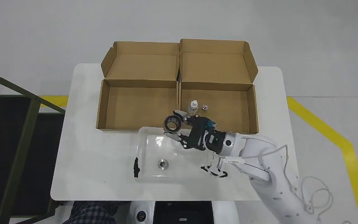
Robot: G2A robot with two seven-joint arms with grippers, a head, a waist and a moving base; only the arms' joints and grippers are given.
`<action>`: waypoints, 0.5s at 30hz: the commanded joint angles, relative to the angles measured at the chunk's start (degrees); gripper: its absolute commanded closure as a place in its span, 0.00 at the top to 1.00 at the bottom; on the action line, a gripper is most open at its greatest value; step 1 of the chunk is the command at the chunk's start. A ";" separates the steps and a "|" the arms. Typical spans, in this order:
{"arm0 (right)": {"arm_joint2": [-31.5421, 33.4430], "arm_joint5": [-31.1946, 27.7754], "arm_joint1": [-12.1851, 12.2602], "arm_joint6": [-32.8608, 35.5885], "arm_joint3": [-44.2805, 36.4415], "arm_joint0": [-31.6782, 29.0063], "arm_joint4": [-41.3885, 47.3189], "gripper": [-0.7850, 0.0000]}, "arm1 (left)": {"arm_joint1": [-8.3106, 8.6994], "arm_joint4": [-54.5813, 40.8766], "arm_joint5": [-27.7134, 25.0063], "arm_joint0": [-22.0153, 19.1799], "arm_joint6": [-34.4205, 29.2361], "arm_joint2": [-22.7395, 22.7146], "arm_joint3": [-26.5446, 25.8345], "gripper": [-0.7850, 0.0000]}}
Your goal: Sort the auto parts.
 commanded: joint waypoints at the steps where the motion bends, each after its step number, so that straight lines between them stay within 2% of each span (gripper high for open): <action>1: -0.84 0.48 -0.25 0.69 2.59 2.14 0.17 0.00 | 0.00 0.00 0.00 0.00 0.00 0.00 0.00 1.00; 8: -6.36 2.85 -1.90 2.52 11.25 10.27 2.38 0.00 | 0.00 0.00 0.00 0.00 0.00 0.00 0.00 1.00; 15: -11.30 5.59 -3.66 2.35 17.96 15.76 2.96 0.00 | 0.00 0.00 0.00 0.00 0.00 0.00 0.00 1.00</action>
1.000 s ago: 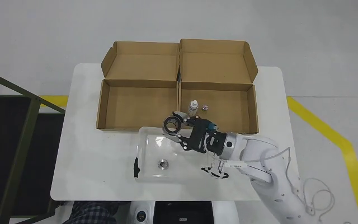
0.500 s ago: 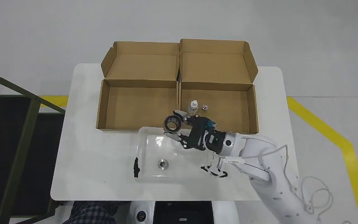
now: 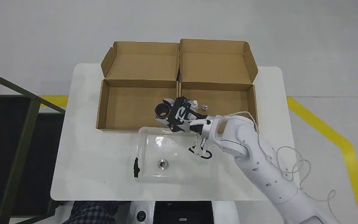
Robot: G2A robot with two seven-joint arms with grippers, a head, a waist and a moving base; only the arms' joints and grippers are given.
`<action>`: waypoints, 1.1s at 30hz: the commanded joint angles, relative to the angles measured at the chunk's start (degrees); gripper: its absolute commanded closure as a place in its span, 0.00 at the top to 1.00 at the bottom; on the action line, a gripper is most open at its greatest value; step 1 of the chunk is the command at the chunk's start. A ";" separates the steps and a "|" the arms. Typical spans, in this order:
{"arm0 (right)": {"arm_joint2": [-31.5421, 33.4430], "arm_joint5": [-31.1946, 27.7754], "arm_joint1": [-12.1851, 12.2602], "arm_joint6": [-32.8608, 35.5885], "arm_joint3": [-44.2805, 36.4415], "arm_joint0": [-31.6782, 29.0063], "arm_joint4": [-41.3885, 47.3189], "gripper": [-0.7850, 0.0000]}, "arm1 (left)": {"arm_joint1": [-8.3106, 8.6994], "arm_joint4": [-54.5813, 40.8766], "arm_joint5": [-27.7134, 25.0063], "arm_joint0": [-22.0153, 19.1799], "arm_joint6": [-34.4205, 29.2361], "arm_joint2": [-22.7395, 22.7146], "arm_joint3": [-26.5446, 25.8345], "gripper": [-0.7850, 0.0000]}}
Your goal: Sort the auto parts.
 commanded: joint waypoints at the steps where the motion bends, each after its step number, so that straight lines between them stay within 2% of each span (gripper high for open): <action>1: -1.18 0.34 -0.45 -0.30 1.72 1.31 0.21 0.00 | 0.00 0.00 0.00 0.00 0.00 0.00 0.00 1.00; 11: -5.58 4.37 -2.57 -0.79 10.47 5.86 -1.97 0.00 | 0.00 0.00 0.00 0.00 0.00 0.00 0.00 1.00; 27: -9.15 7.63 -4.93 6.30 14.38 8.60 -1.90 0.00 | 0.00 0.00 0.00 0.00 0.00 0.00 0.00 1.00; 33: -9.23 8.01 -5.36 8.49 15.13 8.73 -1.63 0.11 | 0.00 0.00 0.00 0.00 0.00 0.00 0.00 1.00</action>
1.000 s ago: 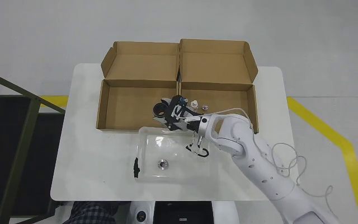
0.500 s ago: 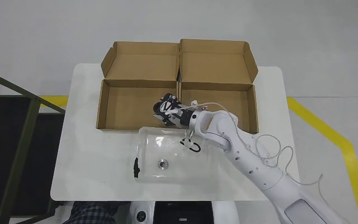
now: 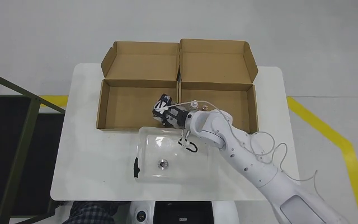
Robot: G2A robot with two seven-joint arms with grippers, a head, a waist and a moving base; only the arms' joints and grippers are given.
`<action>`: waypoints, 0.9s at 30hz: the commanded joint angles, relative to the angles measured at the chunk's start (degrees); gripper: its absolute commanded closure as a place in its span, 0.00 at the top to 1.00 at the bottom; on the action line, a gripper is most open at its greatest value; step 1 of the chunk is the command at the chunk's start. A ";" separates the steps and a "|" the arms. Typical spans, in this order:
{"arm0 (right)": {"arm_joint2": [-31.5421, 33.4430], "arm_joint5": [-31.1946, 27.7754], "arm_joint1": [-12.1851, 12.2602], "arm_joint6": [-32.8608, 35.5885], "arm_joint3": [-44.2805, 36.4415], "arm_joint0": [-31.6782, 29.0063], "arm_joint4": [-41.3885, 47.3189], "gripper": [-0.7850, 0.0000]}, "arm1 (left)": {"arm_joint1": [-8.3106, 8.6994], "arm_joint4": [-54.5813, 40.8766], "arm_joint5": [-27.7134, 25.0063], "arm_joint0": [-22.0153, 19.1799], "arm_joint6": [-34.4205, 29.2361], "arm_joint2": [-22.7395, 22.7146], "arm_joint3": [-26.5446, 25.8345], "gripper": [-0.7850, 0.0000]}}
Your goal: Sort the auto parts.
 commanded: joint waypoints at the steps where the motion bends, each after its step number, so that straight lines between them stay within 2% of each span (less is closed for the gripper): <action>1: -0.02 0.10 -0.08 1.32 0.05 0.05 -0.04 0.13 | 0.00 0.00 0.00 0.00 0.00 0.00 0.00 1.00; 10: 0.60 -0.43 -0.09 6.00 -2.01 -0.75 -0.85 0.39 | 0.00 0.00 0.00 0.00 0.00 0.00 0.00 1.00; 19: 0.58 -1.10 -0.62 7.85 -0.79 -0.19 0.06 0.45 | 0.00 0.00 0.00 0.00 0.00 0.00 0.00 1.00; 21: 0.52 -1.10 -0.72 8.38 -0.86 0.01 -0.22 0.53 | 0.00 0.00 0.00 0.00 0.00 0.00 0.00 1.00; 22: 0.56 -0.98 -0.76 8.62 -1.05 0.02 -0.31 0.65 | 0.00 0.00 0.00 0.00 0.00 0.00 0.00 1.00; 24: 0.73 -0.93 -0.78 9.17 -1.54 -0.13 -0.31 0.81 | 0.00 0.00 0.00 0.00 0.00 0.00 0.00 1.00; 27: 1.24 -0.96 -0.70 9.71 -2.84 -0.38 -0.77 0.84 | 0.00 0.00 0.00 0.00 0.00 0.00 0.00 1.00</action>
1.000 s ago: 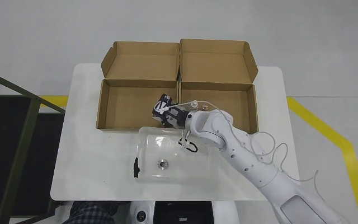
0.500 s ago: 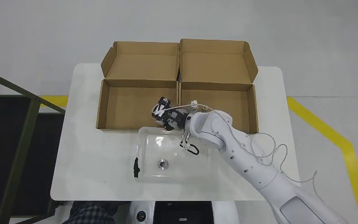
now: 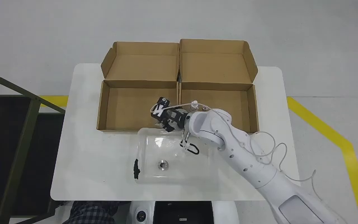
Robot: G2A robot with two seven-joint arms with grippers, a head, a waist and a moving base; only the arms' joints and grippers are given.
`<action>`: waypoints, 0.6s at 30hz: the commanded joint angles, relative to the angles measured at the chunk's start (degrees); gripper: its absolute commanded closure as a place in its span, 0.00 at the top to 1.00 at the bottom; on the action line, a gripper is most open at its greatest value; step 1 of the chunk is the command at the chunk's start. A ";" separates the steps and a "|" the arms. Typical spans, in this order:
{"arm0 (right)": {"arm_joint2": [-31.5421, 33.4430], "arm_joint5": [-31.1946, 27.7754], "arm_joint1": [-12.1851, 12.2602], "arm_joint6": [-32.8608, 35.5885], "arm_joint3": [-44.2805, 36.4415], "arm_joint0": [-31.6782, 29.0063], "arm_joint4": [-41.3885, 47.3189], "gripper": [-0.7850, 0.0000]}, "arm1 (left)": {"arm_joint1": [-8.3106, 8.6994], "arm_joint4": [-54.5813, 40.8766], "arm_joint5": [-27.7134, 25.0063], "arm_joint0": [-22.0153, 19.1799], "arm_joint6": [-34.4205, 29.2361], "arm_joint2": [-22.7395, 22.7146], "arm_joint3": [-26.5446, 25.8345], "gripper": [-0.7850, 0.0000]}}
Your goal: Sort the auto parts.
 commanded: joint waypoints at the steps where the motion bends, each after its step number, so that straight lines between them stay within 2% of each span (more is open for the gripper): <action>1: 0.50 0.03 0.10 -0.15 -1.26 -0.20 -0.55 0.84 | 0.00 0.00 0.00 0.00 0.00 0.00 0.00 1.00; 6: 2.81 -0.55 0.83 -1.92 -8.19 -2.17 -2.96 0.85 | 0.00 0.00 0.00 0.00 0.00 0.00 0.00 1.00; 13: 4.28 -5.85 2.12 -1.80 -18.69 -6.67 -6.54 0.88 | 0.00 0.00 0.00 0.00 0.00 0.00 0.00 1.00; 18: 4.42 -8.90 2.97 -1.23 -23.34 -10.68 -8.90 0.90 | 0.00 0.00 0.00 0.00 0.00 0.00 0.00 1.00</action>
